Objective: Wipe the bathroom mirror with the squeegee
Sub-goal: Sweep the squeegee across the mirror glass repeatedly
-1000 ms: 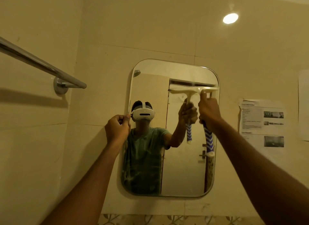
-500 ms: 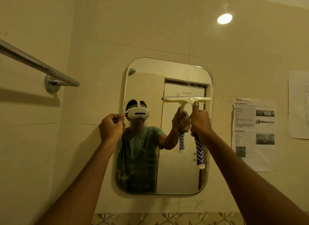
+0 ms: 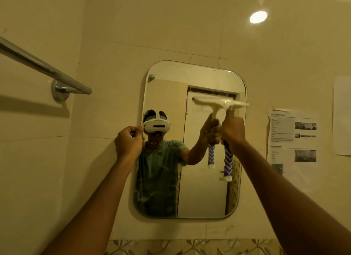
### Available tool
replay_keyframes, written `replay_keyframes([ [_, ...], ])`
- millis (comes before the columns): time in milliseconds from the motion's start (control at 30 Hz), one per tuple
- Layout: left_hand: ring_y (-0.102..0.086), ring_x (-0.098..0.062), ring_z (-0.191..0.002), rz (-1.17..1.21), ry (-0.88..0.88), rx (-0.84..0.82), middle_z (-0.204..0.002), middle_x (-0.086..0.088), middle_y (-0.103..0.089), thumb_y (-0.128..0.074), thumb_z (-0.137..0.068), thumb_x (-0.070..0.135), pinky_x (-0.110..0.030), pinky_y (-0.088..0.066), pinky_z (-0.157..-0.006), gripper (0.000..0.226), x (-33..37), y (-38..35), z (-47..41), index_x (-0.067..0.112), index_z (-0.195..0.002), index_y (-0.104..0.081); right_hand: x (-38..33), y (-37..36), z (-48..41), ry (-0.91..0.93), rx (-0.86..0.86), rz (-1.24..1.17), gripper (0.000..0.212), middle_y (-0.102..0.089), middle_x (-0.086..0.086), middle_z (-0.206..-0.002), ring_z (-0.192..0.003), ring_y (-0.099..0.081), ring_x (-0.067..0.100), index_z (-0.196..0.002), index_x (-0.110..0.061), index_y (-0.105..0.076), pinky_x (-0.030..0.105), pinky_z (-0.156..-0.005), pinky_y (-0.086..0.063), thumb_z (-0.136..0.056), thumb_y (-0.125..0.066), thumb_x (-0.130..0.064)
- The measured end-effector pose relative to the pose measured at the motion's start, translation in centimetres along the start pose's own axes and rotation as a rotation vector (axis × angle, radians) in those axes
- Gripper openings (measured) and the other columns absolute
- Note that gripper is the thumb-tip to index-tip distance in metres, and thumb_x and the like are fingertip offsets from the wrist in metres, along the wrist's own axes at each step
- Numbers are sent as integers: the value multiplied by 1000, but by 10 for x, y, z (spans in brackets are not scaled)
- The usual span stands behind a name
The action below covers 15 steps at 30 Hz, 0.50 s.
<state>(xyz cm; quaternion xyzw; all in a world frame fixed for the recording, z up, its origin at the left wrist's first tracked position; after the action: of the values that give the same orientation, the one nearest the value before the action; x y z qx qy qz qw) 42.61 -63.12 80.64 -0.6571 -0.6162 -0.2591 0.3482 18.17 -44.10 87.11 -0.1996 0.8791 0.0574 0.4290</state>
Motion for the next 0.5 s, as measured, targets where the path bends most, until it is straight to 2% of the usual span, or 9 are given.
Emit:
replay_keyframes([
  [100, -61, -12, -70, -8, -4, 11, -79, -2, -68, -58, -93, 36, -24, -44, -59, 26, 1, 1, 1, 11, -89, -66, 32, 4, 27, -52, -32, 22, 62, -55, -13, -36, -27, -49, 2, -69, -15, -55, 16, -29, -35, -97, -28, -62],
  [200, -63, -17, -73, -11, -24, 2, -80, -3, -69, -58, -93, 36, -31, -51, -68, 27, 1, 2, 1, 11, -89, -66, 20, 9, 19, -50, -37, 62, 60, -52, -12, -33, -25, -45, 2, -68, -14, -53, 16, -29, -35, -97, -29, -61],
  [267, -62, -13, -70, -16, -40, 8, -77, -1, -68, -58, -93, 36, -29, -51, -64, 26, 1, 3, 1, 12, -88, -65, -2, 12, 1, -32, -27, 91, 59, -51, -6, -38, -29, -45, 6, -69, -14, -52, 21, -33, -37, -98, -31, -60],
  [333, -59, -7, -65, -17, -49, 15, -72, 4, -65, -58, -93, 37, -23, -44, -56, 25, 1, 2, 0, 14, -85, -64, -14, 13, -13, -20, -9, 86, 57, -50, -2, -51, -37, -43, 10, -69, -14, -50, 24, -40, -39, -99, -31, -58],
  [500, -57, -3, -64, -24, -51, 8, -69, 10, -60, -58, -93, 38, -20, -39, -53, 23, -1, 2, 2, 17, -86, -62, 25, 6, 21, -31, -15, 56, 59, -53, -12, -35, -27, -47, 2, -67, -16, -53, 15, -30, -35, -99, -28, -59],
])
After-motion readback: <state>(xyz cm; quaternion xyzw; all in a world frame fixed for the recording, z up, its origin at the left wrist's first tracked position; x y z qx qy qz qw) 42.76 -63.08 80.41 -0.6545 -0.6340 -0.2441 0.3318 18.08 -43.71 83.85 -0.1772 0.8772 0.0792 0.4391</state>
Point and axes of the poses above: each hand's wrist, its own z-axis away from the middle knuckle, its own y-axis out of the back of the hand, x = y × z, the point moved 5 cm from there along -z, towards the middle knuckle
